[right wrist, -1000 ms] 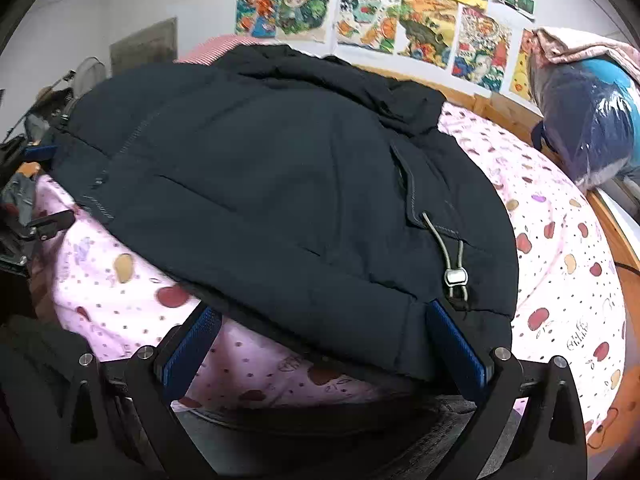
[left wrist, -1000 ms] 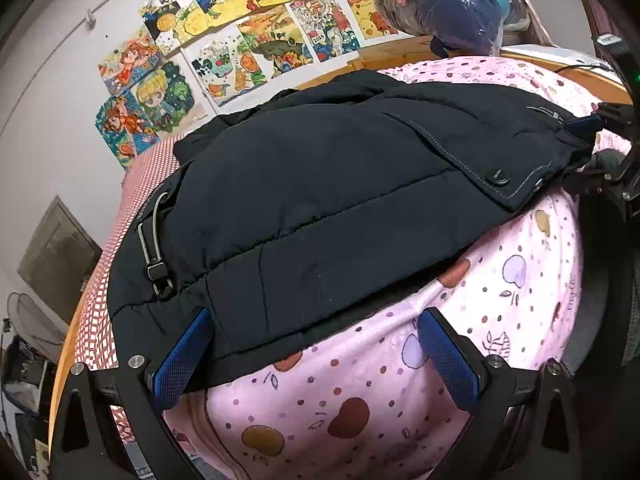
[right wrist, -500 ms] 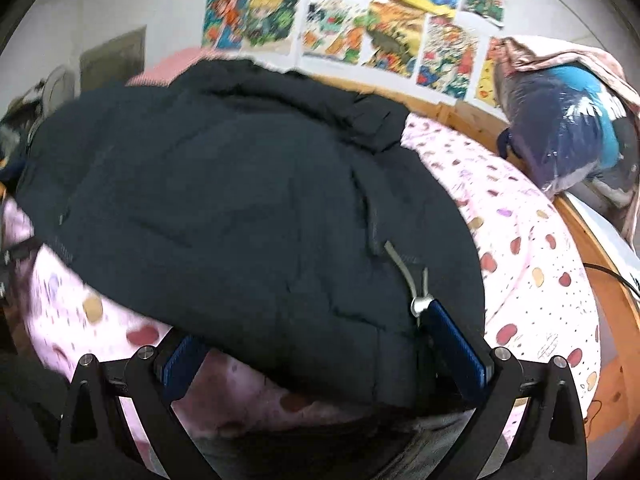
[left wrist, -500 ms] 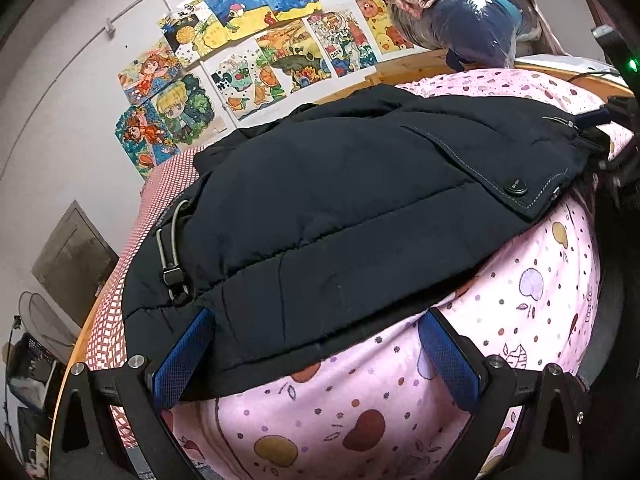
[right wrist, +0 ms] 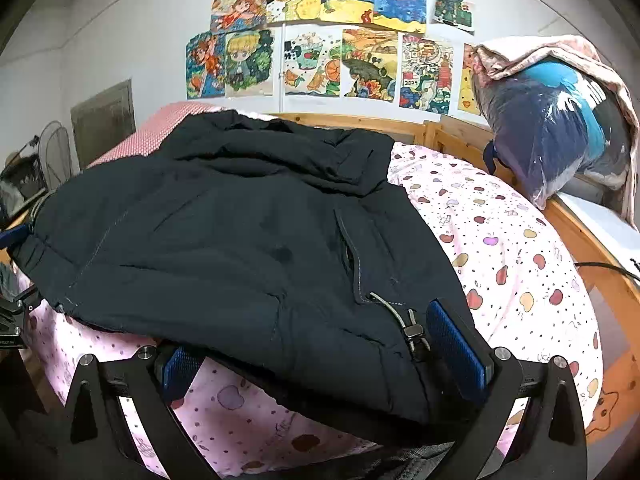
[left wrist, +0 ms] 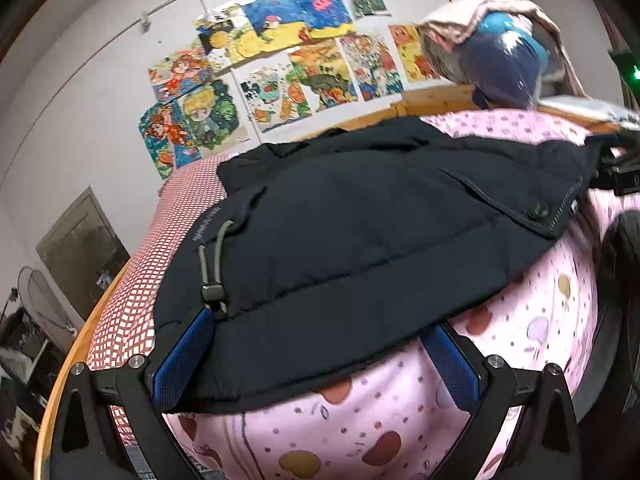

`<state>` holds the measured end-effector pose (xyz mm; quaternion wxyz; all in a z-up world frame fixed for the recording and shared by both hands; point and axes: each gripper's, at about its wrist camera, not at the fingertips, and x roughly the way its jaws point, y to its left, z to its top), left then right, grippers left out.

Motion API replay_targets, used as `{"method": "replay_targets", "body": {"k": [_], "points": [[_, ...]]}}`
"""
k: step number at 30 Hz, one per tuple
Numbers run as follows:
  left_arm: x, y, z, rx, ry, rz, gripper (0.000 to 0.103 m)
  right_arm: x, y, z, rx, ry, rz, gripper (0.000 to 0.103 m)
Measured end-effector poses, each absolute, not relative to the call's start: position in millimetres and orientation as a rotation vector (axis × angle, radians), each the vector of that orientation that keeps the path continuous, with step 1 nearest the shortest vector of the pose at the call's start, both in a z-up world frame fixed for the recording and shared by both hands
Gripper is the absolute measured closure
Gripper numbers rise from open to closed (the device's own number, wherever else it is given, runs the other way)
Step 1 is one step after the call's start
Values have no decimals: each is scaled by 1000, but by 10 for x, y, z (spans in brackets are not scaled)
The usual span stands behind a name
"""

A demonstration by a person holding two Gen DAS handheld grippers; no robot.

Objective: Fold large clothes

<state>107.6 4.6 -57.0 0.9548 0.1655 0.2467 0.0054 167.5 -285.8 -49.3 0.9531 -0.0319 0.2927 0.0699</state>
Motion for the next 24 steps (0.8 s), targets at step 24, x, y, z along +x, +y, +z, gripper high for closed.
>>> {"method": "replay_targets", "body": {"k": [24], "points": [[1151,-9,-583,438,441,67,33,1531,-2697,-710,-142,599,110,31]]}}
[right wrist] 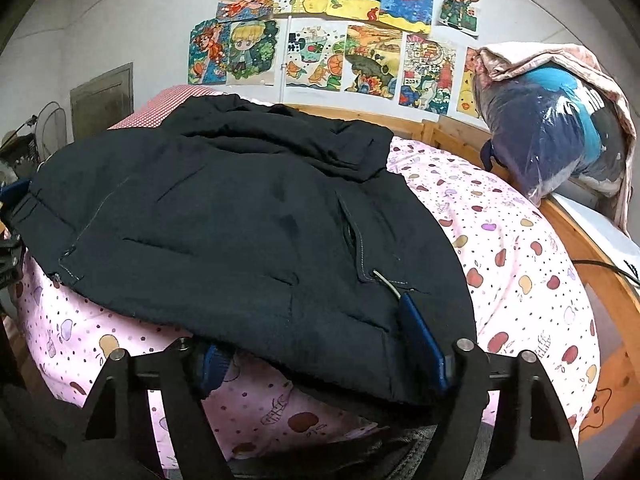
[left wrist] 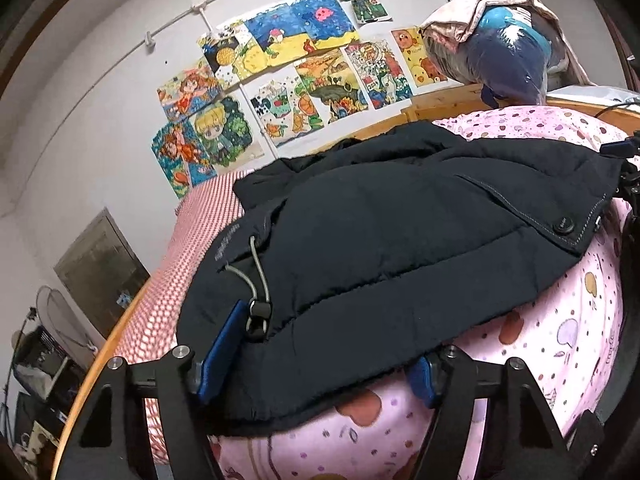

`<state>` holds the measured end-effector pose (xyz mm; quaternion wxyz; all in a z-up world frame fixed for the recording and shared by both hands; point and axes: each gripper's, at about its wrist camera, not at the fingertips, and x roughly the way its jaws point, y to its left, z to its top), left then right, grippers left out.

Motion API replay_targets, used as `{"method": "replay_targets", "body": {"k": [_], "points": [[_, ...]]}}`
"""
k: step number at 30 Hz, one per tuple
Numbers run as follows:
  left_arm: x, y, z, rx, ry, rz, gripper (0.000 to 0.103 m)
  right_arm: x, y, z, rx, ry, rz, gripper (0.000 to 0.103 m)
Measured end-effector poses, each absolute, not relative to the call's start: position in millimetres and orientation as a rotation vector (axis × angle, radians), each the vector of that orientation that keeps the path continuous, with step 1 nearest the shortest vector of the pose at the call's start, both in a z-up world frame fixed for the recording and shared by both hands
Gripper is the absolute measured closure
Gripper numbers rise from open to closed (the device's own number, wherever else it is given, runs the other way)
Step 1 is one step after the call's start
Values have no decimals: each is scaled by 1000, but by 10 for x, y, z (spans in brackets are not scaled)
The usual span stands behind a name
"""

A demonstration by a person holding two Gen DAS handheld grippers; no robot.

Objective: Fold large clothes

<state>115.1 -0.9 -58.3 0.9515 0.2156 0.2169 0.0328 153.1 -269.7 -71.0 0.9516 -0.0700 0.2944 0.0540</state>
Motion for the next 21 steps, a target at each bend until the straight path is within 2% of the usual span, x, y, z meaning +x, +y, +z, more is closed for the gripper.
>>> {"method": "replay_targets", "body": {"k": [4,7,9,11,14,21], "points": [[1216,-69,-456,475,411,82,33,1555,-2677,-627,-163,574,91,31],[1280,-111,-296,455,430,72,44,1582,-2675,-547,-166,558,87,34],[1324,-129,-212,435,456,43,60,1591,-2666,-498,-153,549,107,55],[1363,-149,-138,405,484,24,63,1600,-2646,-459,-140,542,114,64],[1400,-153,-65,374,507,2,72,1601,-2610,-430,-145,522,102,68],[1464,-103,-13,342,528,-18,74,1625,-2667,-418,-81,525,104,70]]}}
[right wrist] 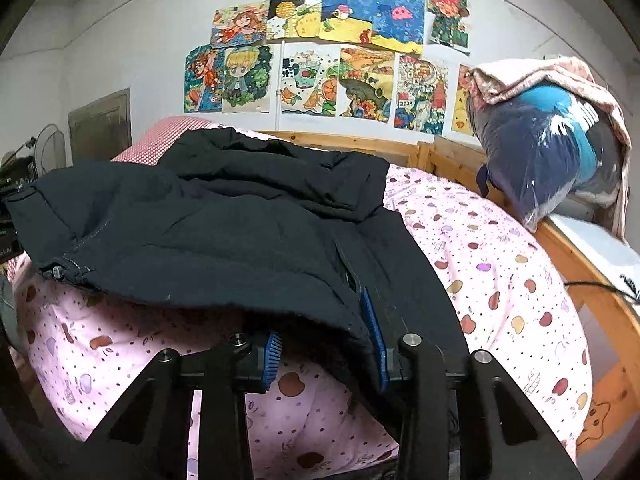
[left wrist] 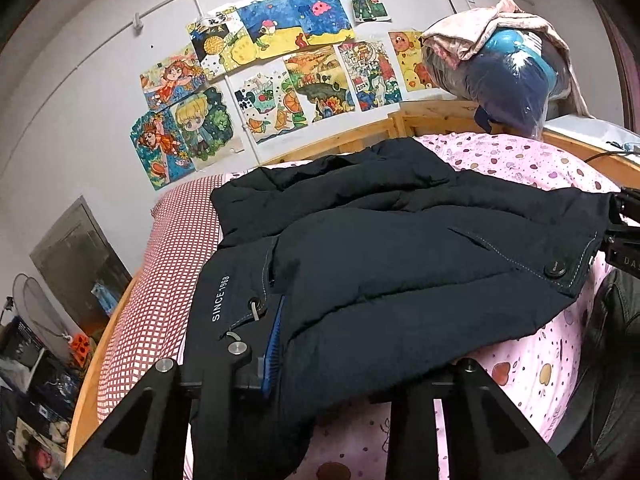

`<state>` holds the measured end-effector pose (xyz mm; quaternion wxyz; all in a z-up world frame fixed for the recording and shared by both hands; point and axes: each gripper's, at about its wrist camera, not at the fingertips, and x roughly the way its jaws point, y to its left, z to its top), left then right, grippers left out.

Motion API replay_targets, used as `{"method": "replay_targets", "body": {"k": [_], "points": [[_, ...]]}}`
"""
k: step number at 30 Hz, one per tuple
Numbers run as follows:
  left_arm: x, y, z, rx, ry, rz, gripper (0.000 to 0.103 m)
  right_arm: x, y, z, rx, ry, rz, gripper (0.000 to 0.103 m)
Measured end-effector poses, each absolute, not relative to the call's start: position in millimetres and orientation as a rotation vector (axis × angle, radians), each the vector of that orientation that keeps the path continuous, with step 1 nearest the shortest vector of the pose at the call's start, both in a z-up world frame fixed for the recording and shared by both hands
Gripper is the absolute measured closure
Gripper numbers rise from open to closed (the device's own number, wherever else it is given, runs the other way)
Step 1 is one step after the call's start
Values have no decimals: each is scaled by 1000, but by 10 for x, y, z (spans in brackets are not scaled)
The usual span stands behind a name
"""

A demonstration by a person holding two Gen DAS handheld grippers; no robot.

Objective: Fold large clothes

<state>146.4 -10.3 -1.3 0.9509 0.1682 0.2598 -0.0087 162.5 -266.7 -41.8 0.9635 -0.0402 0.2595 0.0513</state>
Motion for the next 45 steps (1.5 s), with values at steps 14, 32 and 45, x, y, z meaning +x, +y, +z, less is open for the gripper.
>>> {"method": "replay_targets", "body": {"k": [14,32,45], "points": [[1501,-31,-33,293,576,-43,79,1612,-2711,-443,-18,521,119,87],[1062,138,221,234,498,-36,92,1081,-2564,-128,-36,399,148,96],[144,336,662,234,434,-146,93,32,-2617,466,1,262,259,97]]}}
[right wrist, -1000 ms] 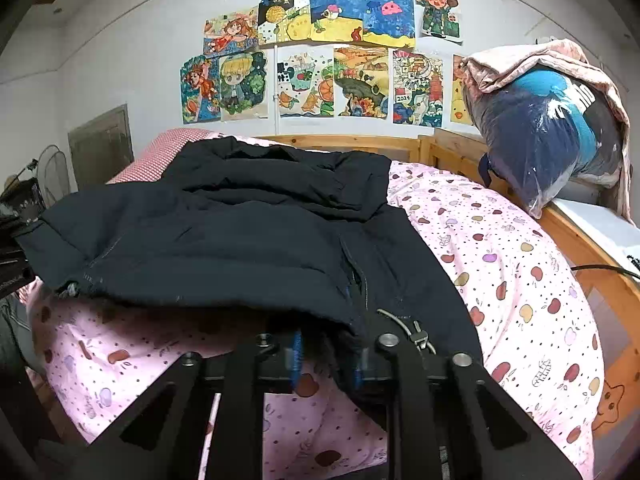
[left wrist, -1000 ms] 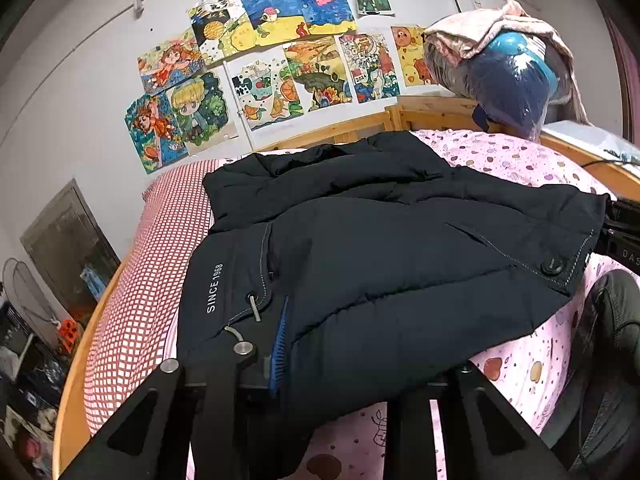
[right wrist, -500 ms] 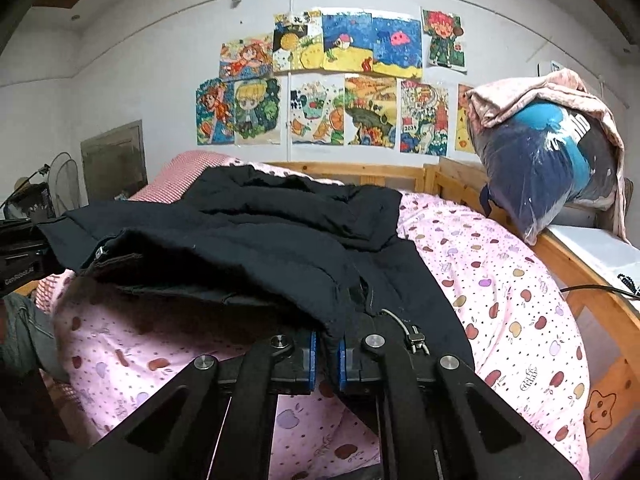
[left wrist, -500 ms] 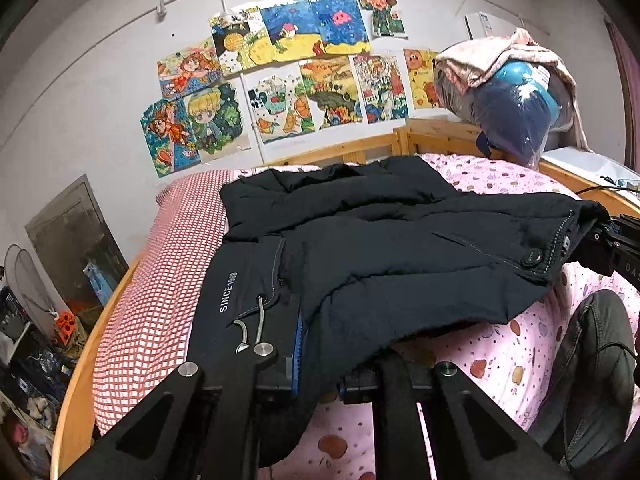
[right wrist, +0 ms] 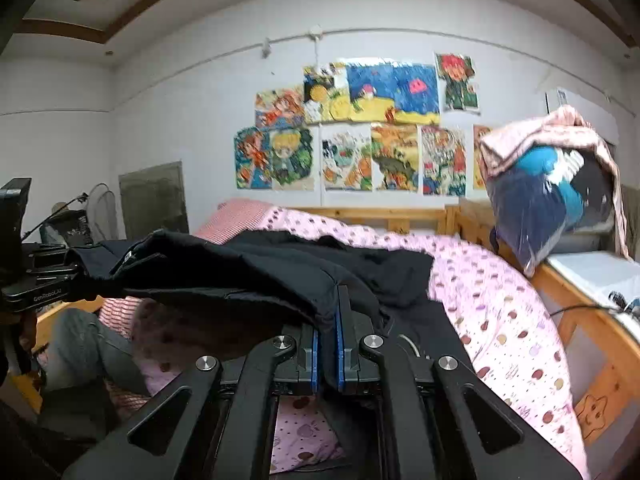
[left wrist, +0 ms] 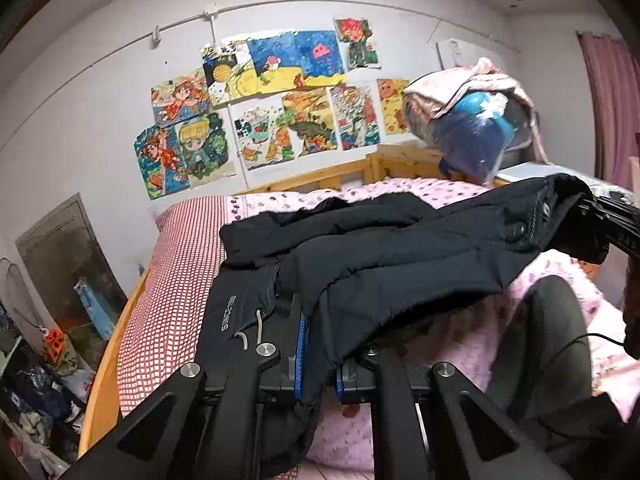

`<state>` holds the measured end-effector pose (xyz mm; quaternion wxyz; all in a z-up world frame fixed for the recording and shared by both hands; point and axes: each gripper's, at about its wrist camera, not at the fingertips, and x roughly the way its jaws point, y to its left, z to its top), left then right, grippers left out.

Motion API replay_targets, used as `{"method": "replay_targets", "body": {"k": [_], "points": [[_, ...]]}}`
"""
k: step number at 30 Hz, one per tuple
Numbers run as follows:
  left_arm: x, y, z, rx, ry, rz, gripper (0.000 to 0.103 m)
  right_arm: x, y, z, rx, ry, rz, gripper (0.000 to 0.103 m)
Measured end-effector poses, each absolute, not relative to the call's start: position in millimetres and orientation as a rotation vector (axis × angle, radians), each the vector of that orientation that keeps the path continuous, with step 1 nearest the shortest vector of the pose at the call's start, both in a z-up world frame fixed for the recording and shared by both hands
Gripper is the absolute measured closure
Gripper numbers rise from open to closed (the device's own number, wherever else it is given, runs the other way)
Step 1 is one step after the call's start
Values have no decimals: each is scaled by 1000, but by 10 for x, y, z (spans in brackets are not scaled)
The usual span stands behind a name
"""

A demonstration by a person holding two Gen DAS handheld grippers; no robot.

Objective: Fold large clothes

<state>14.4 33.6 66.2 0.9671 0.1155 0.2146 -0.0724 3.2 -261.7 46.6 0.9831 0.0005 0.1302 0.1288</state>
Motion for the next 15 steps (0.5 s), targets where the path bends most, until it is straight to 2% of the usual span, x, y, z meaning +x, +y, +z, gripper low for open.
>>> {"method": "replay_targets", "body": {"k": [5,15], "points": [[33,365,870,244,414,-169,93,-71,-2626,616,-9,229,267,97],[424,387,1008,204,431,-206,93,319,-2588,696,6,223,274,97]]}}
